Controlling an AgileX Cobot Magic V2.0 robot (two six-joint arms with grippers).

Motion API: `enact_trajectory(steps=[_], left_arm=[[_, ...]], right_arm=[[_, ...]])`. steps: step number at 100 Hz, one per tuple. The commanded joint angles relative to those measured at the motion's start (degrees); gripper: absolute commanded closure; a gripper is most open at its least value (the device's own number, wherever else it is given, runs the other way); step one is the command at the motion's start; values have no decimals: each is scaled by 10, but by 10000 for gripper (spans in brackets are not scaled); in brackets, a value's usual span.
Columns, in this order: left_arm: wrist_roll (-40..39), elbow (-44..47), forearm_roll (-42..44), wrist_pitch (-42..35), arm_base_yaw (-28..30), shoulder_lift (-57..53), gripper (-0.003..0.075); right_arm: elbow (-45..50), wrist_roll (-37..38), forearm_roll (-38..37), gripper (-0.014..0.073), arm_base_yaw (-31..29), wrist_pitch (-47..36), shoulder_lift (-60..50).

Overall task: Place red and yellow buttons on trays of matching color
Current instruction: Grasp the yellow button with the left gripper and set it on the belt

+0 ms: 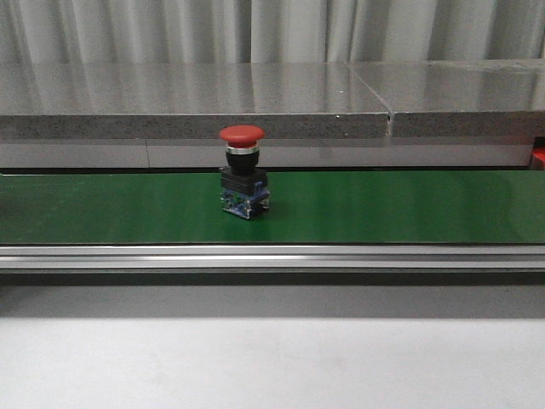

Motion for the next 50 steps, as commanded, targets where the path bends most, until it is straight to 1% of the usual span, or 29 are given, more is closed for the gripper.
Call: enact_trajectory(steps=[1,13,28,50], left_arm=[[21,-28,-28,-22,-4,-24,69],[57,-48,-70,-22,-4,-42,80],[61,-60,-85,-25,-4,-82,80],[112,-46,-84,-25,-44,-184,80]], right_arm=[[-6,-2,-4,662,1,-46,-7],[-6,-2,-4,662,1,-46,-7],[-6,-2,-4,662,1,-46,-7],[-6,-2,-4,662,1,-46,-7]])
